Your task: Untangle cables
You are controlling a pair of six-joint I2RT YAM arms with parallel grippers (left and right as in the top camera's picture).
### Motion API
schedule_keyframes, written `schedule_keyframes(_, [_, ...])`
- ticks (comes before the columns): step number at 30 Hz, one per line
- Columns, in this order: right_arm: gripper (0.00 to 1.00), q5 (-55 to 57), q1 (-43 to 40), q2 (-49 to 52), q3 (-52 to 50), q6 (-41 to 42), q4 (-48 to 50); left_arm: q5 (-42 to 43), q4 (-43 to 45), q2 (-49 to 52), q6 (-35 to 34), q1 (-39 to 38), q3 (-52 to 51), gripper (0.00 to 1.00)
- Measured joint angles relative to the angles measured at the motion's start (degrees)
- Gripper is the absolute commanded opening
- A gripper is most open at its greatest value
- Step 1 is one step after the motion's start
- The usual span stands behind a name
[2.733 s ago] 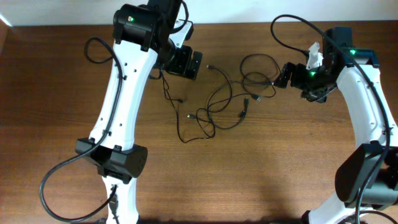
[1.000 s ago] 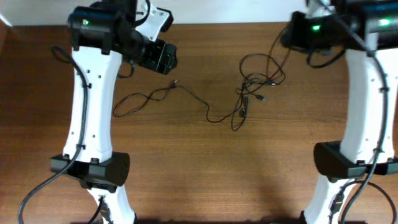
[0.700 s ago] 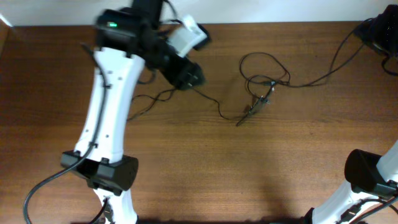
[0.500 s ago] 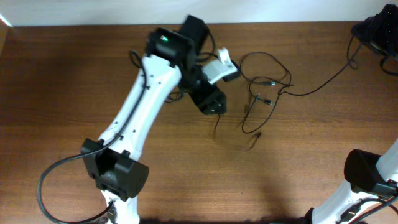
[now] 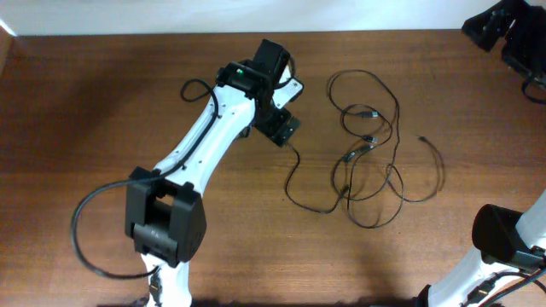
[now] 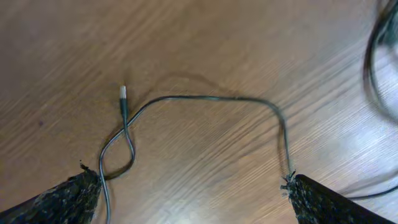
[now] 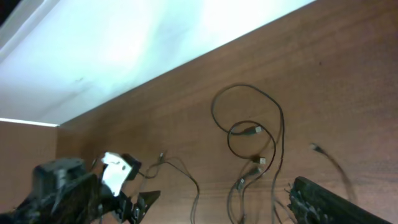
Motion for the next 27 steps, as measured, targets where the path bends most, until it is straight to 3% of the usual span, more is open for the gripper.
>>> schedule_keyframes(1, [0.99, 0.02, 0.0, 0.0, 0.0, -0.02, 0.0, 2.19, -0.7, 0.92, 2.64, 0.5, 0.0, 0.8])
schedule_keyframes(2, [0.99, 0.02, 0.0, 0.0, 0.0, 0.0, 0.0, 4.79, -1.53, 1.51, 4.76, 0.94, -0.09, 0.46])
schedule_keyframes(3, [0.99, 0.0, 0.0, 0.0, 0.0, 0.0, 0.0, 9.09, -2.97, 2.1, 5.88, 0.98, -0.2, 0.06])
schedule_keyframes(4, [0.99, 0.02, 0.0, 0.0, 0.0, -0.02, 0.0, 10.91, -4.0, 2.23, 4.76, 0.59, -0.26, 0.0])
schedule_keyframes(9, [0.99, 0.0, 0.0, 0.0, 0.0, -0.02, 0.0, 14.43, -7.72, 2.25, -10.16, -5.35, -1.09, 0.0])
schedule_keyframes(13, [1.0, 0.02, 0.0, 0.0, 0.0, 0.0, 0.02, 12.07, -3.19, 2.25, -16.57, -11.1, -9.92, 0.0])
schedule_keyframes(18, [1.0, 0.02, 0.0, 0.0, 0.0, -0.02, 0.0, 9.97, 2.84, 2.49, -18.29, -11.13, -16.57, 0.0])
schedule_keyframes(27, [0.97, 0.0, 0.0, 0.0, 0.0, -0.02, 0.0, 3.93, 6.4, 2.47, -13.31, -9.68, -21.31, 0.0])
